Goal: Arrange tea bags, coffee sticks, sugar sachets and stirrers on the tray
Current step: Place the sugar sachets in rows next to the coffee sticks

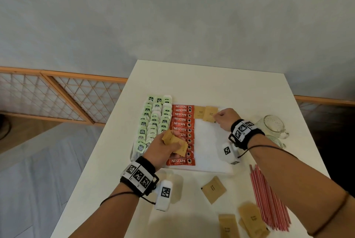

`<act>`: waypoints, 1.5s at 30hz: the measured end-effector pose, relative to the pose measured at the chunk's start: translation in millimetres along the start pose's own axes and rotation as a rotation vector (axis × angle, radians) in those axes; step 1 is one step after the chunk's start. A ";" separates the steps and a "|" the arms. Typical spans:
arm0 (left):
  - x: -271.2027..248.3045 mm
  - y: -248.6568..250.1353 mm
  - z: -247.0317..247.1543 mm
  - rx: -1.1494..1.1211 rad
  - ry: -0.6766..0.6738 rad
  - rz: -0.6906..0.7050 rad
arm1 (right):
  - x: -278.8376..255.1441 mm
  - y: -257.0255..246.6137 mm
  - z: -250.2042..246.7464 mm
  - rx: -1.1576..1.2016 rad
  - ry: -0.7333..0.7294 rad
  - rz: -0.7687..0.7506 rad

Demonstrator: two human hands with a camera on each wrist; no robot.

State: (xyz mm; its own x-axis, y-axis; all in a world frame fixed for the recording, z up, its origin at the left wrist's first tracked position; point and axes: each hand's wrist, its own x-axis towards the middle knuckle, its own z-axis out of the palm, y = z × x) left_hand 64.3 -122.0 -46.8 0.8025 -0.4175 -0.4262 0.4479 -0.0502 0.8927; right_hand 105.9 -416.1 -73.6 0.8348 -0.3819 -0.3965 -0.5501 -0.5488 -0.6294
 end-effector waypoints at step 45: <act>-4.3 4.1 8.2 -0.008 0.033 -0.033 | -64.1 -8.9 27.0 0.117 -0.069 -0.160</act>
State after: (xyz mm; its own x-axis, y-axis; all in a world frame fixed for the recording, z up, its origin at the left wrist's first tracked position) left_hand 59.5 -127.9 -40.1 0.7997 -0.3855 -0.4604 0.4776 -0.0564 0.8768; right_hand 57.9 -366.6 -60.7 0.9133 -0.2422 -0.3275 -0.4069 -0.5065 -0.7602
